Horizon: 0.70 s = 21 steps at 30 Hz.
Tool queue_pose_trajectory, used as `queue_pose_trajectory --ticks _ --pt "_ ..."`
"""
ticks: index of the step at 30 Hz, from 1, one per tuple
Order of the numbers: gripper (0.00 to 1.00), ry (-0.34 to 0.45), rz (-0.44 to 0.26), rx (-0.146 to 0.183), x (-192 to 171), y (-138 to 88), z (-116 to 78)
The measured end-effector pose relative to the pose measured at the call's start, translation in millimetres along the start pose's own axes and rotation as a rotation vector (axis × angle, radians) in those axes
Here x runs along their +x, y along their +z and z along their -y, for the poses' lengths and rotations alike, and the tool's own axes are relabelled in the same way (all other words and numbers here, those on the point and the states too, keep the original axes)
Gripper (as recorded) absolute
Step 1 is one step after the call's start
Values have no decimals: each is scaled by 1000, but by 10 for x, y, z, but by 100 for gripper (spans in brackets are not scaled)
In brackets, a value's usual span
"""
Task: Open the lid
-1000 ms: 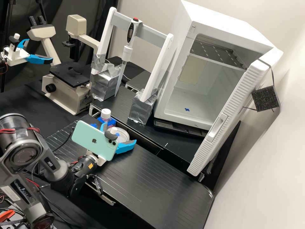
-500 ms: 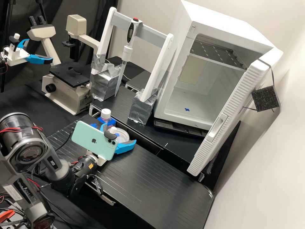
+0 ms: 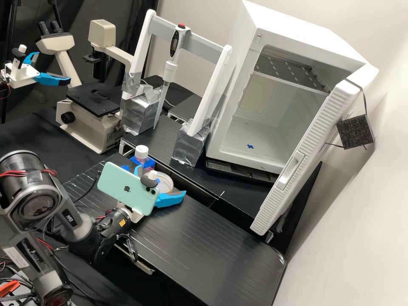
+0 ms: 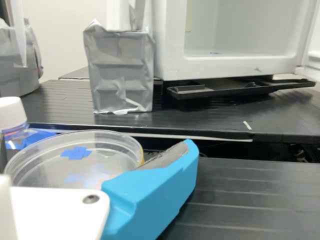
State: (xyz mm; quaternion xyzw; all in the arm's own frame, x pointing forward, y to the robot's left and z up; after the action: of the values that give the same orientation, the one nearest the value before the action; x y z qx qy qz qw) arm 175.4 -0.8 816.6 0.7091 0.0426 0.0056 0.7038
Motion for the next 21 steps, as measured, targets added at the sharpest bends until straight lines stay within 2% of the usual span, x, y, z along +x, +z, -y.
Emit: queue_pose_trajectory --ticks 8,9,21 --pt "100 1 -1 6 -1 -2 -1" --pt "0 3 1 6 -2 2 -4" --pt "0 -2 -1 2 -4 3 -3"
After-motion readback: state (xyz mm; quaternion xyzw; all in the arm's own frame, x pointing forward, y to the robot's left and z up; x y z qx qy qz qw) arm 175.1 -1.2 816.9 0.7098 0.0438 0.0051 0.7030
